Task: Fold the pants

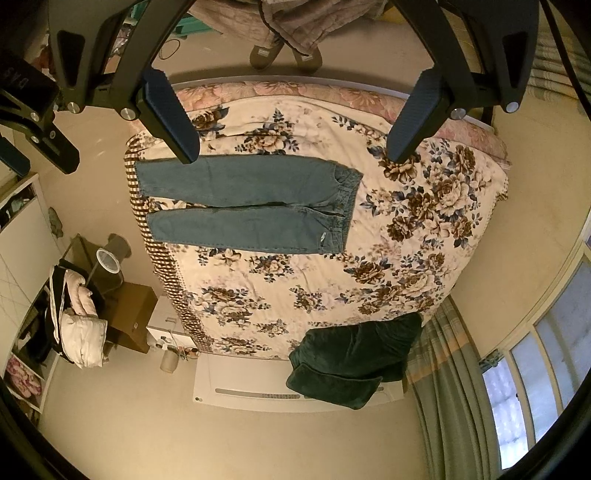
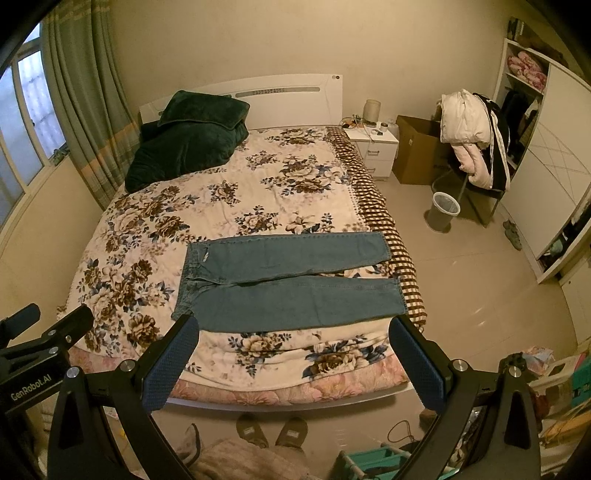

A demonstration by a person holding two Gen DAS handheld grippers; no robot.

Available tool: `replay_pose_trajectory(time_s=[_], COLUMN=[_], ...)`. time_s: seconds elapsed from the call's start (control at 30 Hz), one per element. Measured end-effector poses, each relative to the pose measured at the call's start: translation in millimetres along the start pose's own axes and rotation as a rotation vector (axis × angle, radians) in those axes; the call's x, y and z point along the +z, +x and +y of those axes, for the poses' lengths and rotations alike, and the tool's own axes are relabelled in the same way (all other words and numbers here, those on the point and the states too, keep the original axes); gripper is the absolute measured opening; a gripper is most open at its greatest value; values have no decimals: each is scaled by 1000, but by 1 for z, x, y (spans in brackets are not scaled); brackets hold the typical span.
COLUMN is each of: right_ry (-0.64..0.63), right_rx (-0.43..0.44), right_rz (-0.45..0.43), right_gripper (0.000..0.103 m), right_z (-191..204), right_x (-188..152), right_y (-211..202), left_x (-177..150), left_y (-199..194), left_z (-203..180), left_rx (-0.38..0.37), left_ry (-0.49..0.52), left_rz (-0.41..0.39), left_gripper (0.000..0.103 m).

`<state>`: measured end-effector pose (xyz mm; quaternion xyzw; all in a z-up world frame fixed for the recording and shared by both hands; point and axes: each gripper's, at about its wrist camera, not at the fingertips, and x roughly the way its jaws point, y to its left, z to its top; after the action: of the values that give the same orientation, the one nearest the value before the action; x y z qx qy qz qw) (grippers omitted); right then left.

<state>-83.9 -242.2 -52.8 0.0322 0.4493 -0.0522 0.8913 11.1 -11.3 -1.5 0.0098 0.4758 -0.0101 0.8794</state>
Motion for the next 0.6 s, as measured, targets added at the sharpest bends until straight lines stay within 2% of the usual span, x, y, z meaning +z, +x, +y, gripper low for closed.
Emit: replay_pose_trajectory(time_s=[0.1,0.6], right_ry=[-1,-3], right_rx=[0,2], right_rz=[-2,-5], right_gripper=[103,103], right_z=[0,-2], right_x=[-1,1], right_y=[0,-7], left_x=[4,3], left_y=[0,0], left_z=[-10,-9], left_rx=[-2,-3], left_ry=[-2,-1], left_rz=[1,-6], left_gripper=[103,103])
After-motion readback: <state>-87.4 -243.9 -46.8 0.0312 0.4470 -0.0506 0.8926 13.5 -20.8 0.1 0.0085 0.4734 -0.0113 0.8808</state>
